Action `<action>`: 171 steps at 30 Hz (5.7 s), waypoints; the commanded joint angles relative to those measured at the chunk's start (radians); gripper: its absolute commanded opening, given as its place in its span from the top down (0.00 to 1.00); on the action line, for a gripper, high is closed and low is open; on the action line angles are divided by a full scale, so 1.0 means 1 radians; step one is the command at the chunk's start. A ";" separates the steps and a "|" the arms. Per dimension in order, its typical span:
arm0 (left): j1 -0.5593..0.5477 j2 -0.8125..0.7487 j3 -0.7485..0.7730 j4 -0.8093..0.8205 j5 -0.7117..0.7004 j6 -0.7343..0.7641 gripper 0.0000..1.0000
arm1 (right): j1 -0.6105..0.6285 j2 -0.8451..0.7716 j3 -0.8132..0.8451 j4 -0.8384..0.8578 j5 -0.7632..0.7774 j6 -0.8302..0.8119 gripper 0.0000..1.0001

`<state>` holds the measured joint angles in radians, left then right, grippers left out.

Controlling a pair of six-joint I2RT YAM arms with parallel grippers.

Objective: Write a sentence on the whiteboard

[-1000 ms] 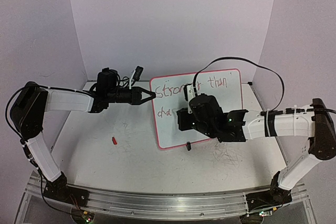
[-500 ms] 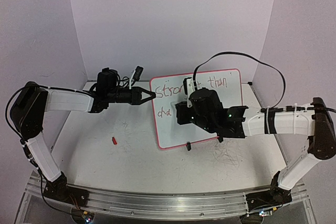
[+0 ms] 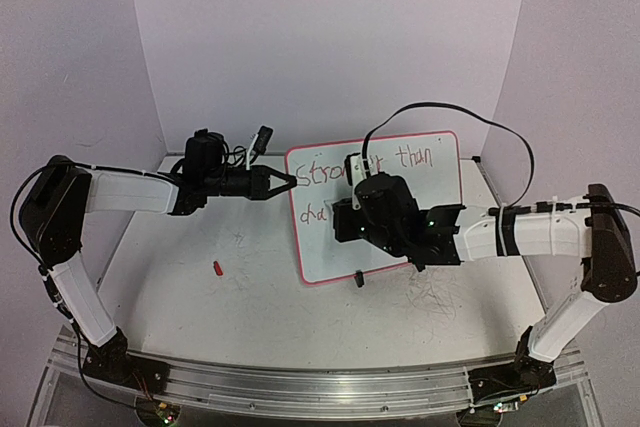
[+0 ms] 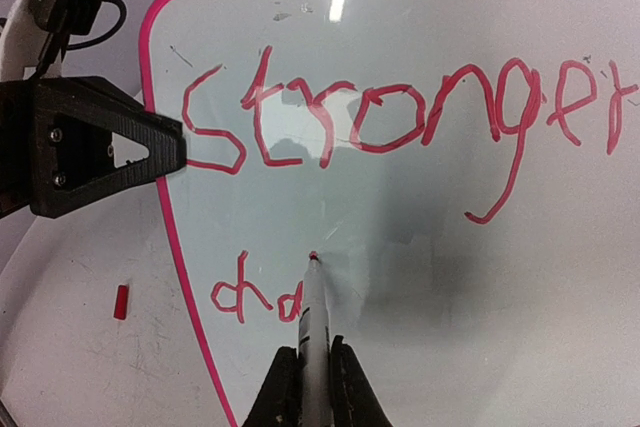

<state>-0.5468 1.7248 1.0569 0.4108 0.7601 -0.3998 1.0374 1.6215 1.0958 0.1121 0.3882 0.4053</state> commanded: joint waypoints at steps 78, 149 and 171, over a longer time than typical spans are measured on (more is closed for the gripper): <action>-0.007 -0.021 0.006 -0.035 0.016 0.006 1.00 | -0.033 -0.026 -0.008 -0.032 -0.012 0.017 1.00; -0.007 -0.018 0.004 -0.037 0.012 0.011 1.00 | -0.036 -0.212 -0.136 0.057 -0.084 -0.118 1.00; -0.007 -0.015 0.003 -0.038 0.013 0.010 1.00 | -0.020 -0.125 -0.106 0.065 -0.130 -0.116 1.00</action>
<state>-0.5465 1.7248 1.0569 0.4103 0.7647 -0.3969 1.0161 1.4742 0.9493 0.1493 0.2808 0.2771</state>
